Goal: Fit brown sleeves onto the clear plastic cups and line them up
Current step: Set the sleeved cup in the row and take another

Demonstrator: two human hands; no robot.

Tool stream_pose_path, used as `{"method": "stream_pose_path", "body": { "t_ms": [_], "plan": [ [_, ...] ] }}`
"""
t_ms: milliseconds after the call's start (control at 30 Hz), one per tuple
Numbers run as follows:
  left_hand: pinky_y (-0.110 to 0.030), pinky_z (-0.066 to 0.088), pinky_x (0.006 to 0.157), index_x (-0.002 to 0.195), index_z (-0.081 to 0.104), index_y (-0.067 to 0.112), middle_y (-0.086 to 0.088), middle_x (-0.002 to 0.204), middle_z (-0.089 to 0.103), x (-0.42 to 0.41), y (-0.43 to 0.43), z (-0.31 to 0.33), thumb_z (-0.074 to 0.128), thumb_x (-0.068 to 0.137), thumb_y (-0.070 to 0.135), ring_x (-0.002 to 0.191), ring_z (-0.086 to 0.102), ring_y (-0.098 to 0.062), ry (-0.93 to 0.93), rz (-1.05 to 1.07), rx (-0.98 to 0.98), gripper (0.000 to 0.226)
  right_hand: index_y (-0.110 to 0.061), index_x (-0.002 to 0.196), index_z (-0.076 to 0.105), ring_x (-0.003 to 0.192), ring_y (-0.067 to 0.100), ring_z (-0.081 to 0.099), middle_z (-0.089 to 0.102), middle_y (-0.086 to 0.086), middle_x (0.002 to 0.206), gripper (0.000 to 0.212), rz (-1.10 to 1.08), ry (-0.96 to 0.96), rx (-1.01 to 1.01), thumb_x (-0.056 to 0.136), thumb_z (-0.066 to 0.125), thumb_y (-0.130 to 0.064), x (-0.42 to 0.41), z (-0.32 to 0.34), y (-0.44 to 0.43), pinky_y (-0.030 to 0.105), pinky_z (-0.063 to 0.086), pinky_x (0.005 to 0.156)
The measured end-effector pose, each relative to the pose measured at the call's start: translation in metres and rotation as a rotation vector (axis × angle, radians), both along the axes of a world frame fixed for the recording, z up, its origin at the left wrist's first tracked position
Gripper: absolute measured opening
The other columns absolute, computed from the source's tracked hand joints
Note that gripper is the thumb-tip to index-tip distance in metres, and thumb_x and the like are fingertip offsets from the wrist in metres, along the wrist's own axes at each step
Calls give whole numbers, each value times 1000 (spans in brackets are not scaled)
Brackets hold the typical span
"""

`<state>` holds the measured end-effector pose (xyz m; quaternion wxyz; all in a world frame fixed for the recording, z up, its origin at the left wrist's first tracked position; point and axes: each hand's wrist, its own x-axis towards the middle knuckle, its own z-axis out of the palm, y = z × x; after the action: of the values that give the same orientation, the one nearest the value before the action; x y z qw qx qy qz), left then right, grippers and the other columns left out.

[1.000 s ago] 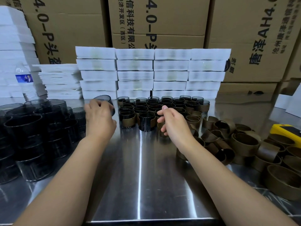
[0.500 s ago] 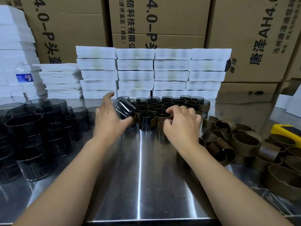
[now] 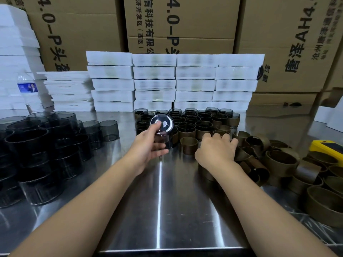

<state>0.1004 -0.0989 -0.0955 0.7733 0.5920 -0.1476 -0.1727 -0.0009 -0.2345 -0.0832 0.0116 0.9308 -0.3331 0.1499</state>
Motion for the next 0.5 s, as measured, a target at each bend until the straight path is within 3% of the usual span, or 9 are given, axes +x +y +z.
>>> {"method": "stream_pose_path", "body": {
  "t_ms": [133, 267, 367, 500],
  "plan": [
    [-30, 60, 56, 112, 60, 8, -20, 93, 73, -3, 7, 5, 42, 93, 56, 71, 73, -27, 187, -193, -103, 54, -18, 126, 49, 124, 31, 36, 50, 8, 132, 41, 35, -16, 0, 90, 47, -37, 0, 0, 0, 44, 25, 99],
    [-37, 62, 68, 117, 60, 8, -17, 103, 73, -4, 8, 5, 48, 94, 47, 89, 71, -35, 218, -204, -221, 47, -18, 122, 55, 123, 30, 38, 52, 7, 129, 38, 54, -31, 14, 91, 44, -36, 0, 1, 1, 43, 25, 98],
    [-32, 61, 61, 117, 60, 8, -20, 109, 70, -5, 9, 5, 47, 94, 48, 86, 72, -36, 212, -229, -171, 48, -19, 120, 59, 121, 29, 40, 53, 7, 127, 35, 74, -119, 36, 92, 41, -32, 1, 1, 2, 42, 27, 97],
    [-28, 58, 53, 114, 63, 8, -22, 107, 70, -6, 10, 6, 48, 94, 47, 80, 72, -33, 217, -262, -106, 47, -24, 122, 57, 118, 27, 43, 56, 3, 123, 34, 127, -394, 130, 92, 43, -33, 2, 3, 2, 40, 28, 96]
  ]
}}
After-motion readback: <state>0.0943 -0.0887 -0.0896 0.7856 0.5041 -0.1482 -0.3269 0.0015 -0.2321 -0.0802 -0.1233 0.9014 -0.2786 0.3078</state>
